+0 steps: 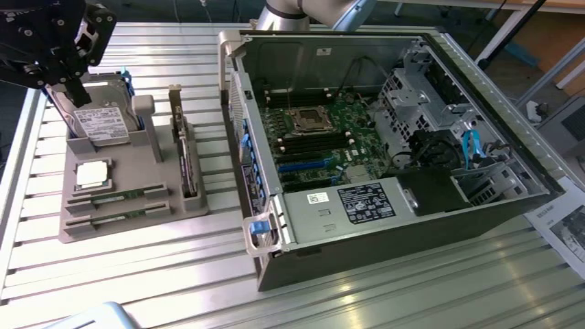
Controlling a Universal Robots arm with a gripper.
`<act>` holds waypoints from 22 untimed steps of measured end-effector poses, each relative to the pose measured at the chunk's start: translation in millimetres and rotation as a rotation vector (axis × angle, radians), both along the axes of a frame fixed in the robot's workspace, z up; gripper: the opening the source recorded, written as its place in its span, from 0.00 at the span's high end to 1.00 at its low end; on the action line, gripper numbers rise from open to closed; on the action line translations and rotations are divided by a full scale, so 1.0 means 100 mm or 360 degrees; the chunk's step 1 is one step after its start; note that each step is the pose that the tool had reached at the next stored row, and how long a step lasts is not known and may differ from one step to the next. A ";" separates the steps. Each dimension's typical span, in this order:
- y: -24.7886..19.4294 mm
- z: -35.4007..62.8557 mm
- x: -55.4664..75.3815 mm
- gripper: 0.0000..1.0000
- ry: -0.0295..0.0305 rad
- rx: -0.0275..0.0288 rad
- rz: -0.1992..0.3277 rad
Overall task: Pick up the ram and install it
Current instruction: 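Pick up the ram and move it above insertion slot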
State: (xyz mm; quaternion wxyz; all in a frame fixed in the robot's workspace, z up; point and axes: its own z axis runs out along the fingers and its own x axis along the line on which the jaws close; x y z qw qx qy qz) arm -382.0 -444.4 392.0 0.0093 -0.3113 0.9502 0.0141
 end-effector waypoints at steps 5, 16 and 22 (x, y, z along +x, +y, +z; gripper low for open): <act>0.000 0.000 0.00 0.90 0.00001 -0.00001 0.0133; 0.000 0.000 0.00 0.90 0.00001 -0.00001 0.0369; 0.000 0.000 0.00 0.90 0.00003 -0.00001 0.0511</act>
